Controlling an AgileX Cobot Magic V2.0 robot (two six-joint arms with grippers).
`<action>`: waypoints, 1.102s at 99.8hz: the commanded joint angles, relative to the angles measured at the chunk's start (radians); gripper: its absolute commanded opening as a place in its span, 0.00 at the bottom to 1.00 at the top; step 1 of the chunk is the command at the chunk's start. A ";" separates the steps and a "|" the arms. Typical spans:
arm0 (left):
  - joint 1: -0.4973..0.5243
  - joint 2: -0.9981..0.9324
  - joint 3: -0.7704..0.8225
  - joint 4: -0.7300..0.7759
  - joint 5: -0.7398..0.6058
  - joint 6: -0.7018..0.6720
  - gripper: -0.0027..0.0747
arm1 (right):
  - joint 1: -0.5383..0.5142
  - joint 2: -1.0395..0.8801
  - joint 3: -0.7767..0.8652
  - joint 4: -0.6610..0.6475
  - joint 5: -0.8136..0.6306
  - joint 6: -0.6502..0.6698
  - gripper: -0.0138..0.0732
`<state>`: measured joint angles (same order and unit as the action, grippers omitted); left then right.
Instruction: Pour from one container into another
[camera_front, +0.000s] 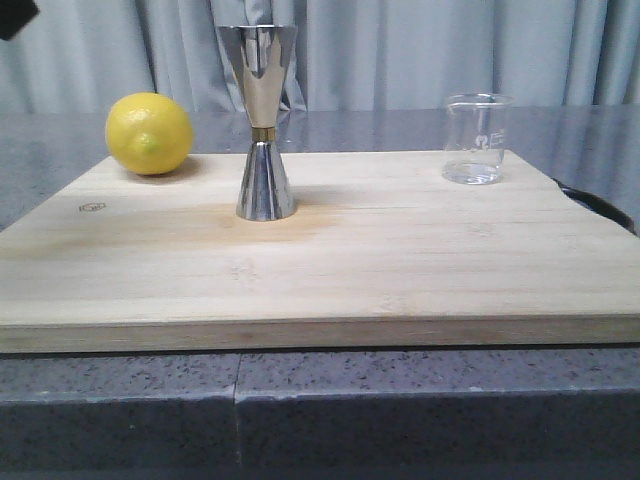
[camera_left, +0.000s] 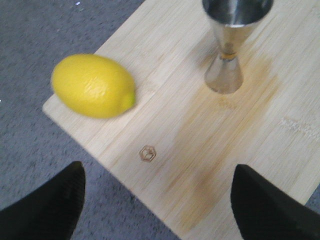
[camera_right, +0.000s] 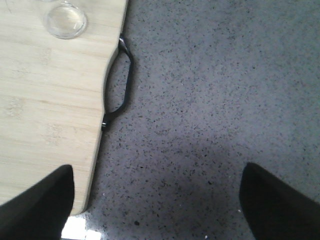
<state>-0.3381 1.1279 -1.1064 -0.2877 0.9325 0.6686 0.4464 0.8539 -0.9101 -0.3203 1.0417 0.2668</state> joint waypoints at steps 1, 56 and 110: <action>-0.007 -0.062 -0.033 0.085 -0.011 -0.163 0.76 | -0.015 -0.022 -0.038 -0.019 -0.076 -0.015 0.83; -0.007 -0.399 0.262 0.193 -0.240 -0.589 0.74 | -0.064 -0.336 0.134 -0.019 -0.238 0.066 0.83; -0.007 -0.451 0.293 0.189 -0.270 -0.589 0.13 | -0.064 -0.366 0.173 -0.041 -0.242 0.066 0.26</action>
<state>-0.3381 0.6782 -0.7877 -0.0883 0.7395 0.0888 0.3890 0.4826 -0.7169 -0.3271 0.8716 0.3315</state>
